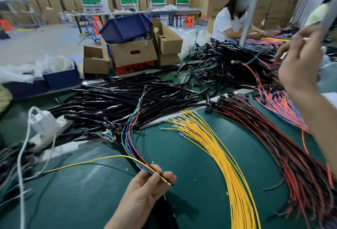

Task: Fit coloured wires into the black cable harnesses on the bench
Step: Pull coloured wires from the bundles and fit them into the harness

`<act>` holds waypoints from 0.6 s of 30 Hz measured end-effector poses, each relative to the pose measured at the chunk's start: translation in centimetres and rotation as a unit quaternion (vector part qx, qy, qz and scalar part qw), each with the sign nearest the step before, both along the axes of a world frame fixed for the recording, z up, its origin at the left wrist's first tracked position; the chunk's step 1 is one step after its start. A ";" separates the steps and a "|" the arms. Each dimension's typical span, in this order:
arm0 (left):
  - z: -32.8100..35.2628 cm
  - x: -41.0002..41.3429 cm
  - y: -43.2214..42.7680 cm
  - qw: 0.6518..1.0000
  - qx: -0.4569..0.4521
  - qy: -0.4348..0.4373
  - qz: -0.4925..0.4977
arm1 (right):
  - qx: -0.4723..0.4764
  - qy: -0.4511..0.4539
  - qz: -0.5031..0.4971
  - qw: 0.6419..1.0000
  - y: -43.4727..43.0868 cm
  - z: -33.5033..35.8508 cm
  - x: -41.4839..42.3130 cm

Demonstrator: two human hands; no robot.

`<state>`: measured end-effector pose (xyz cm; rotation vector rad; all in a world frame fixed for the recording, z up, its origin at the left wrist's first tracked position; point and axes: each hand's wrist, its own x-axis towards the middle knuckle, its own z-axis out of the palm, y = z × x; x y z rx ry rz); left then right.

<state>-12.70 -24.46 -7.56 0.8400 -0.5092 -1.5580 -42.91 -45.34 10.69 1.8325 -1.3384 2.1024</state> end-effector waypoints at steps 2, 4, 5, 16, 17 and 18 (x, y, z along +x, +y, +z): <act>0.1 0.0 0.1 1.000 0.006 -0.006 -0.008 | -0.021 -0.035 0.072 0.997 1.1 1.3 1.7; 0.2 0.0 0.2 1.000 0.008 -0.005 -0.010 | 0.023 -0.024 0.144 0.989 2.0 1.3 3.7; 0.2 0.1 0.2 1.000 0.007 -0.007 -0.010 | 0.062 0.009 0.167 0.984 2.5 0.6 4.8; -0.4 0.4 0.0 1.000 0.011 -0.007 0.001 | 0.359 0.440 0.243 0.786 5.6 -15.3 11.0; -0.5 0.4 -0.1 1.000 0.009 -0.010 0.000 | 0.349 0.441 0.239 0.792 5.4 -15.2 10.4; -0.6 0.5 -0.1 1.000 0.008 -0.013 -0.002 | 0.340 0.430 0.236 0.803 5.2 -15.0 9.6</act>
